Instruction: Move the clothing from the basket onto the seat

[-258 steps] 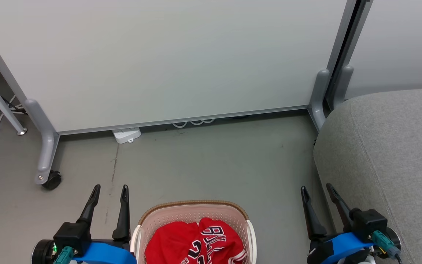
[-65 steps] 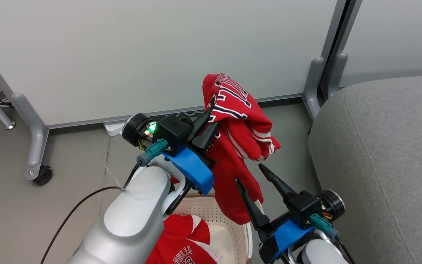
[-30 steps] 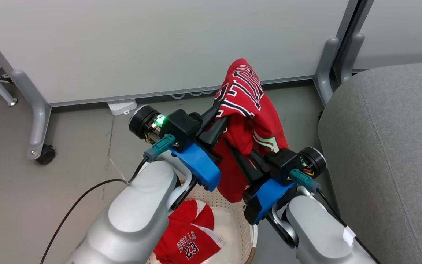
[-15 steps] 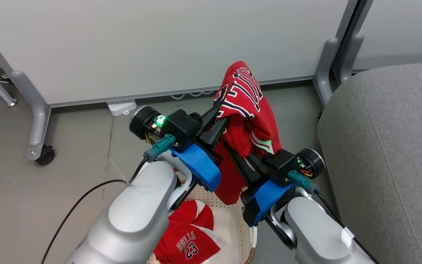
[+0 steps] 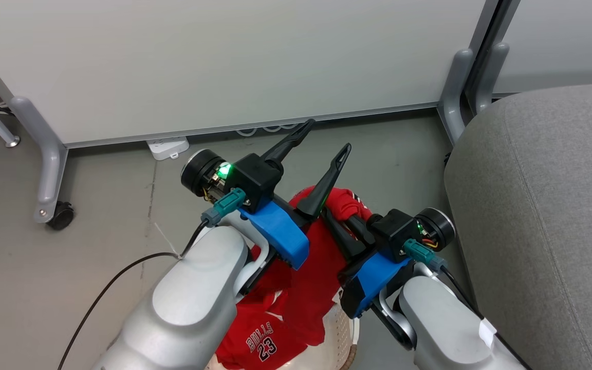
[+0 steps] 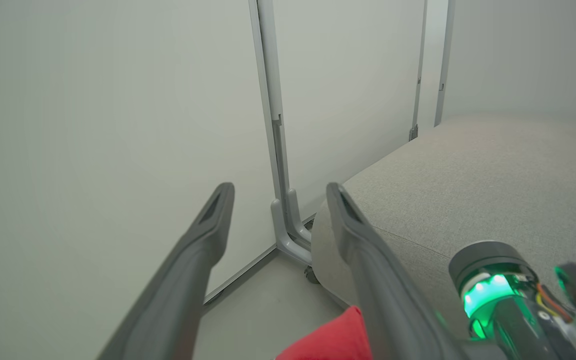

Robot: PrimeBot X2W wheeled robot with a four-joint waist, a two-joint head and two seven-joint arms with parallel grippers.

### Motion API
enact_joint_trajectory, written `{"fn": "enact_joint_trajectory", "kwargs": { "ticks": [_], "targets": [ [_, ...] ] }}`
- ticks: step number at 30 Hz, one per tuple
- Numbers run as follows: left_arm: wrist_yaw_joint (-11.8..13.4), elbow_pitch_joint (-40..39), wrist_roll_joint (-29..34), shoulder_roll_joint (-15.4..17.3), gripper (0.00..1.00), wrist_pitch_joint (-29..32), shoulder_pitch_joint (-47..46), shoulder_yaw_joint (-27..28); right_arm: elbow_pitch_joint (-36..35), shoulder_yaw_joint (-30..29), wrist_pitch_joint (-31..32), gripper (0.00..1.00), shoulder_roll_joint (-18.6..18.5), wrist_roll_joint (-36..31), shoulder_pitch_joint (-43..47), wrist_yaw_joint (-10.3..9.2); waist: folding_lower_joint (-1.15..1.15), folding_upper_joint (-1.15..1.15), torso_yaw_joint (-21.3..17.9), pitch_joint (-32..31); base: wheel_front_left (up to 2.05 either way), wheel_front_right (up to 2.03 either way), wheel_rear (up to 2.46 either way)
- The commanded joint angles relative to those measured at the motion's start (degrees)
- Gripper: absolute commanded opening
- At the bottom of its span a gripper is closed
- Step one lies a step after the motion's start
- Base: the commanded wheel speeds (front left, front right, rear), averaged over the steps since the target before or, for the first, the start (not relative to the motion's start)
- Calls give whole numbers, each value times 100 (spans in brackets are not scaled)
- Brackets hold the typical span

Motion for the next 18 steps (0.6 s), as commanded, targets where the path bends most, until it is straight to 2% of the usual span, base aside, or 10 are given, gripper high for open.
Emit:
{"fn": "enact_joint_trajectory", "kwargs": {
  "ticks": [1,11,18],
  "targets": [
    [9,15,4,8,100,-18,-59,17,-4,3,-2,0,-9,50,-63,-4,0,0,-4,8,0,0,0],
    [28,-1,73,9,100,-18,-68,68,-21,-148,-2,0,-9,7,-70,-4,0,0,-107,108,0,0,0],
    [27,47,127,25,100,-18,-88,113,-83,-491,-2,0,-8,-132,-87,-4,0,0,-400,284,0,0,0]
  ]
}}
